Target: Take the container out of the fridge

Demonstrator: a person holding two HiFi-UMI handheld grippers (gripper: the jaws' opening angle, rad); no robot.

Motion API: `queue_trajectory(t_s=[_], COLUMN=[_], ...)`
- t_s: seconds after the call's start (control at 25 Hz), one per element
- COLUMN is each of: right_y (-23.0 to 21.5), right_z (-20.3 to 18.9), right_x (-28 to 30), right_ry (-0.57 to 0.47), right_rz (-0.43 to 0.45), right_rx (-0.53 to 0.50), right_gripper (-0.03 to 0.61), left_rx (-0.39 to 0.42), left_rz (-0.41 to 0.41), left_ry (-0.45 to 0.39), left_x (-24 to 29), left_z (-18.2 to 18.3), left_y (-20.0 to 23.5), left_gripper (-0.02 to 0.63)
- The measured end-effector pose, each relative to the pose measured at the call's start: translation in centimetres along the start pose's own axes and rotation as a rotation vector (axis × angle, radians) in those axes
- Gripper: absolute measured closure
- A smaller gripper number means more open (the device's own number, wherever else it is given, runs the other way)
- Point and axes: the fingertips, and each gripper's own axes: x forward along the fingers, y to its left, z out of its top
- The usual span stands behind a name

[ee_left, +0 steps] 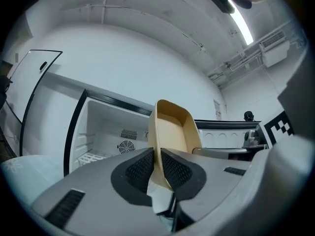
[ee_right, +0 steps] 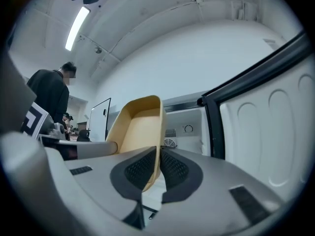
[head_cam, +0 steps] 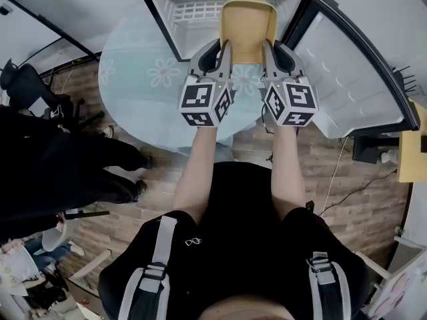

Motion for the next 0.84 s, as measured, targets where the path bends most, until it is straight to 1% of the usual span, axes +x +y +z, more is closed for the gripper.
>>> queue_trajectory(t_s=[0.2,0.28,0.56,0.84], right_y=[-0.2,0.1,1.4,0.4], right_z=[0.3,0.0,-1.1,-1.4], right_x=[-2.0,-2.4,-3.2,-4.0], right_ry=[-0.008,-0.004,0.019,0.023], right_rz=[-0.004,0.005,0.033,0.029], right_rx=[0.006,0.011,0.015,0.020], right_gripper=[0.552,0.552,0.549,0.549], left_rx=[0.012,0.021,0.015,0.028], left_rz=[-0.015,-0.006,0.015,-0.012], left_ry=[-0.005,0.001,0.026,0.044], left_x=[-1.1,-1.6,-3.0,-2.7], left_z=[0.3,0.0,-0.7,-1.5], left_y=[-1.8,-1.8,-1.3,-2.4], left_gripper=[0.557,0.557,0.561,0.561])
